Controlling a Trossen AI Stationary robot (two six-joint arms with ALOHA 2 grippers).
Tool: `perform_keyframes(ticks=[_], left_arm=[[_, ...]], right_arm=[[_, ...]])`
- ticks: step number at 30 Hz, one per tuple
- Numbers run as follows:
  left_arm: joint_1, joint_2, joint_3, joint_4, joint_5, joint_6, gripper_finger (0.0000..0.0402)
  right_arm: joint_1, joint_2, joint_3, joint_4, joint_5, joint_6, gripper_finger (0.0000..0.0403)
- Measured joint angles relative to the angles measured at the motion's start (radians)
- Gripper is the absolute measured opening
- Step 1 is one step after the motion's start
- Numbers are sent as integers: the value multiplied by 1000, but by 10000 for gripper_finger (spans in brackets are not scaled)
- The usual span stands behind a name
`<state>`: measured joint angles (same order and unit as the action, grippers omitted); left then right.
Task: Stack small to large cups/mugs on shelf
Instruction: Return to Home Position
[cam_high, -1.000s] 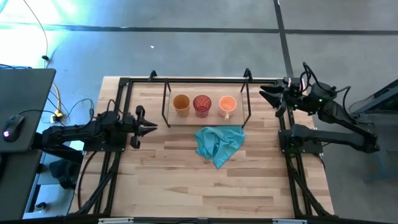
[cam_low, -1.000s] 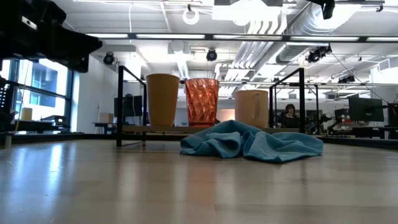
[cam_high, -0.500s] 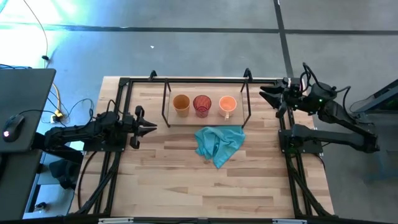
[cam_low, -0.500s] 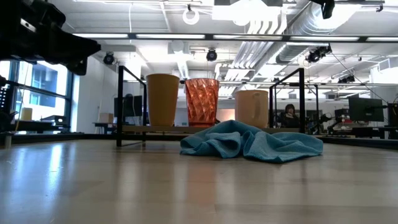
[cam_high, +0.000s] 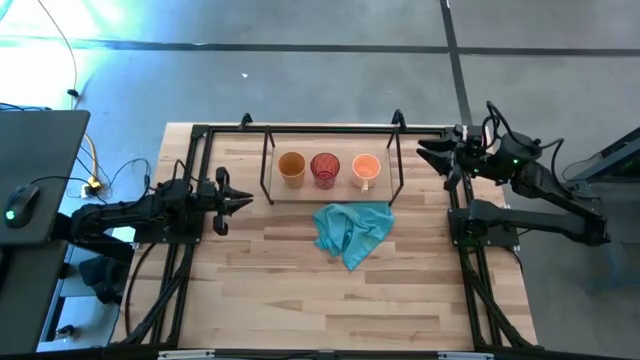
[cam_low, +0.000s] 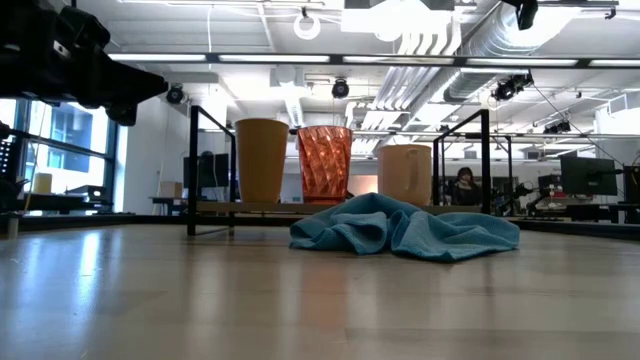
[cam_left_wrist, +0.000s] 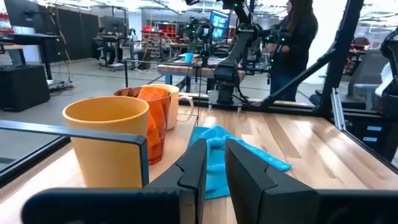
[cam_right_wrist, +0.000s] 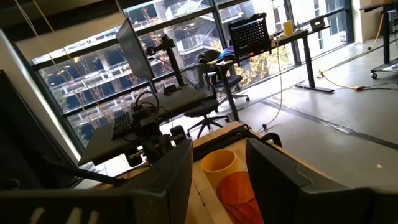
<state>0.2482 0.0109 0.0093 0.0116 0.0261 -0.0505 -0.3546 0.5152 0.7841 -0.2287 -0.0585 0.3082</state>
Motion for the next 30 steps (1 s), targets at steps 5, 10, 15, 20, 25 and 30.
perform_keyframes(ticks=[5, 10, 15, 20, 25, 30], left_arm=[[0, 0, 0, 0, -1, -2, 47], [0, 0, 0, 0, -19, -7, 47], [0, 0, 0, 0, -19, -7, 47], [0, 0, 0, 0, -19, -7, 47], [0, 0, 0, 0, -19, -7, 47], [0, 0, 0, 0, -19, -7, 47]], right_arm=[[0, 0, 0, 0, -3, 5, 140], [0, 0, 0, 0, -8, 14, 140], [1, 0, 0, 0, -68, 32, 140], [28, 3, 0, 0, -107, 3, 140], [81, -1, -46, 17, -119, -33, 140], [141, 0, -155, 89, -119, -57, 140]])
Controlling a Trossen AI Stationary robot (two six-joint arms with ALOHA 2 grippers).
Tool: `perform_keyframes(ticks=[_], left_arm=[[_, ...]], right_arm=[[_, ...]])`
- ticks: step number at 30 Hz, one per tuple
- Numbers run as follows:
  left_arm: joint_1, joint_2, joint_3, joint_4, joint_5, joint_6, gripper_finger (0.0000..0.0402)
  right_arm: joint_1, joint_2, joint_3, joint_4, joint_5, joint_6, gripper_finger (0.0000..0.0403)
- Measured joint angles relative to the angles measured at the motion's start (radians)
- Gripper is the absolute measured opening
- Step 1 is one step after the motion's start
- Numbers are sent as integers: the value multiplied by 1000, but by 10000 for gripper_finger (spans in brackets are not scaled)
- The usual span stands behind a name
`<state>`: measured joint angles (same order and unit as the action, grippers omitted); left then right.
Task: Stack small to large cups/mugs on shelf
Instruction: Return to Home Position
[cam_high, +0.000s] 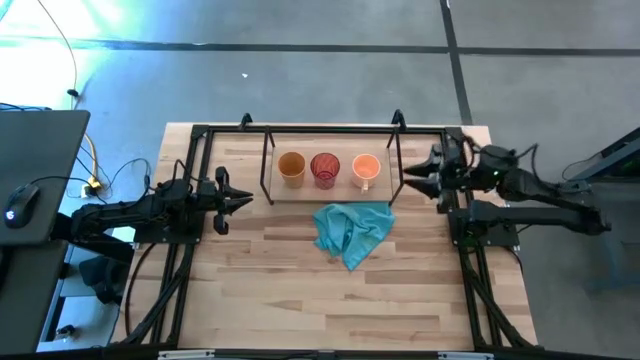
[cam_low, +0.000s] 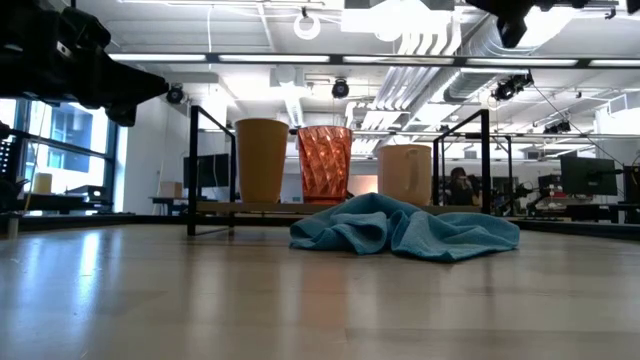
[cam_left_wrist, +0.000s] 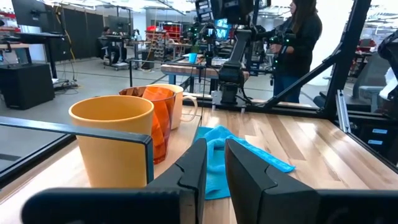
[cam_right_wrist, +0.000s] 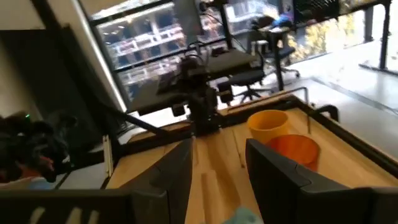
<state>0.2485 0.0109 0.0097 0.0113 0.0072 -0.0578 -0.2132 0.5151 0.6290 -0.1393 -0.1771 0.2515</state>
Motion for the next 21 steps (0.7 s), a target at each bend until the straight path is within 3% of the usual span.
perform_keyframes(ticks=[9, 21], left_arm=[[0, 0, 0, 0, 0, 0, 46], [0, 0, 0, 0, 0, 0, 46]], right_arm=[[75, -27, -273, 510, 0, -52, 140], [114, -38, -482, 1030, 25, -121, 140]])
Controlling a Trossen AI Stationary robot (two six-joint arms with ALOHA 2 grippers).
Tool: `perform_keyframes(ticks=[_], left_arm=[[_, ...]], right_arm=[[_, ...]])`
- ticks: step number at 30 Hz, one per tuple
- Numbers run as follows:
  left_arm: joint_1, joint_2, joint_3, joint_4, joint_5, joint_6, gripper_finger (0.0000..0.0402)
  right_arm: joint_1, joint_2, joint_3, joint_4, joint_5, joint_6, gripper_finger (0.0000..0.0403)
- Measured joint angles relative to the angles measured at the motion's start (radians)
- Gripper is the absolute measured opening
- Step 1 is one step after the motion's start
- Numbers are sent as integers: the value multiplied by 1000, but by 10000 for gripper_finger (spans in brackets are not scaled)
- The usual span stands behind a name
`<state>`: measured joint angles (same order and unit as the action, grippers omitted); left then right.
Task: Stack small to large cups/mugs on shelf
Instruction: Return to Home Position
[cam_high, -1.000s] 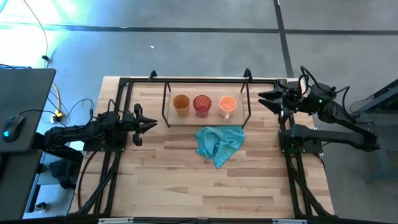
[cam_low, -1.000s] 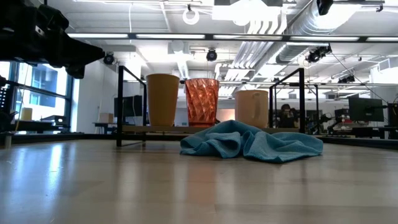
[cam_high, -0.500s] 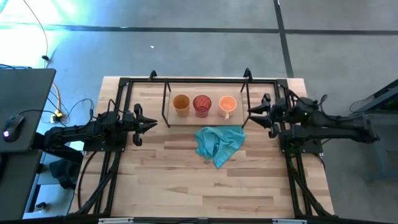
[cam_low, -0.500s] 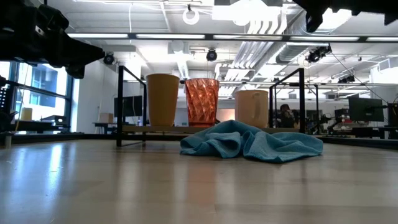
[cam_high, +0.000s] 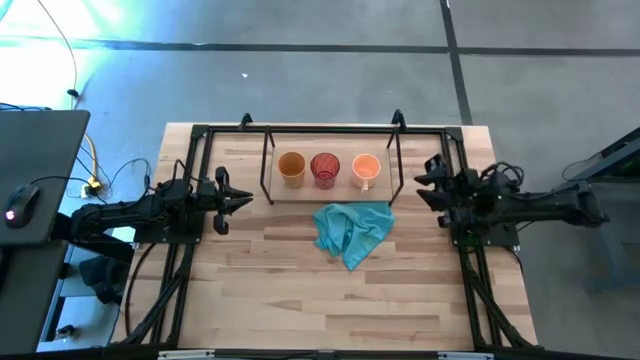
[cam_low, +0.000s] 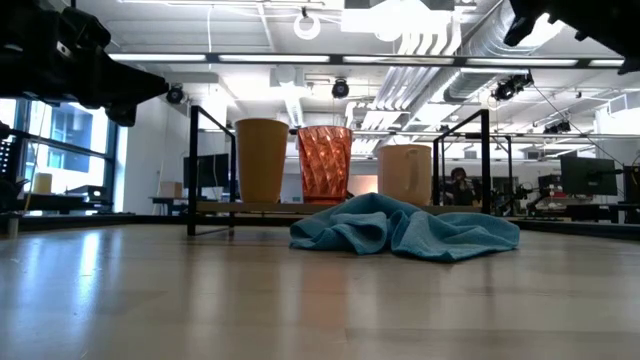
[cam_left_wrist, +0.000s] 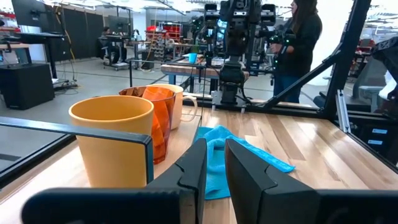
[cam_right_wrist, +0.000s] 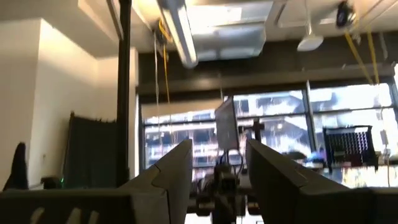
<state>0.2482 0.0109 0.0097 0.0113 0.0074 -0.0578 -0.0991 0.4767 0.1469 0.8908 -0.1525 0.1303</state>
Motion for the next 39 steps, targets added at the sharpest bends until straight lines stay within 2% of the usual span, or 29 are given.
perform_keyframes(ticks=[6, 27, 34, 39], left_arm=[[0, 0, 0, 0, 0, 0, 46], [0, 0, 0, 0, 0, 0, 46], [0, 0, 0, 0, 0, 0, 46], [0, 0, 0, 0, 0, 0, 46]], right_arm=[[23, 0, -74, 140, 63, -27, 140], [62, 34, -79, 127, 68, -133, 140], [60, 45, -89, 337, 60, -236, 140], [41, 1, -137, 409, 69, -227, 140]])
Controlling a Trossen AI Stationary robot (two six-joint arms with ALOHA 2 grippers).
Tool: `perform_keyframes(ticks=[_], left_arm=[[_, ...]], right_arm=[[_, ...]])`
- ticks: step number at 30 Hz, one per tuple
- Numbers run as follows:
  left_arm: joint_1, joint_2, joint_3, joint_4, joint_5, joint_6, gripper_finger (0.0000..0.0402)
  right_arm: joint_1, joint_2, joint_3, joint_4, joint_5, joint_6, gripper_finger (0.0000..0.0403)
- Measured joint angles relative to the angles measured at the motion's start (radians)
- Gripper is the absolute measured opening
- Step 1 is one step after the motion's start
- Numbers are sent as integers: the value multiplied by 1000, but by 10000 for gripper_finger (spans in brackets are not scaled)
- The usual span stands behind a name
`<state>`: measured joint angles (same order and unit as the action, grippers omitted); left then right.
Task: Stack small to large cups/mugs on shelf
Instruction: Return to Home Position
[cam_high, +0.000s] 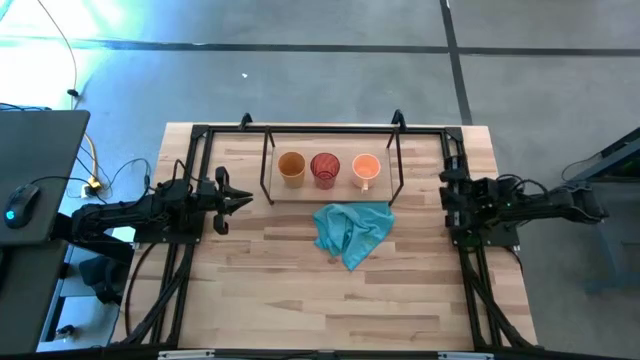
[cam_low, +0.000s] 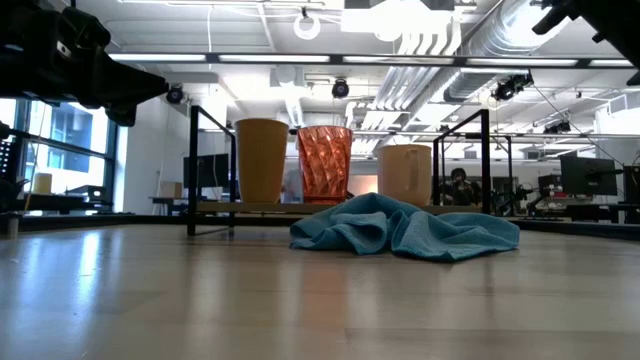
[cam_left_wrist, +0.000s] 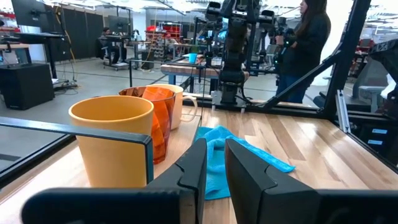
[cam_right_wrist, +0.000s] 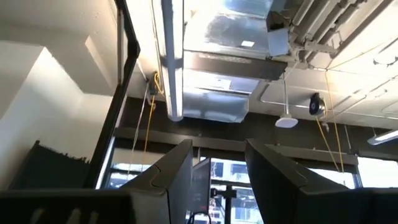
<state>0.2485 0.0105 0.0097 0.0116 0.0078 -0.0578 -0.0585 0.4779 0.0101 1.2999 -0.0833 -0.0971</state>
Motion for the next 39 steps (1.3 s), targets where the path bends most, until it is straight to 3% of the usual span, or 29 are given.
perform_keyframes(ticks=[10, 23, 33, 39], left_arm=[[0, 0, 0, 0, 0, 0, 46], [0, 0, 0, 0, 0, 0, 46], [0, 0, 0, 0, 0, 0, 46], [0, 0, 0, 0, 0, 0, 46]], right_arm=[[-7, -71, -1, -3, -26, -12, 140], [-7, -270, -2, -31, -61, -67, 140], [-7, -474, -2, -198, -50, -69, 140], [-7, -474, -2, -253, -46, -57, 140]])
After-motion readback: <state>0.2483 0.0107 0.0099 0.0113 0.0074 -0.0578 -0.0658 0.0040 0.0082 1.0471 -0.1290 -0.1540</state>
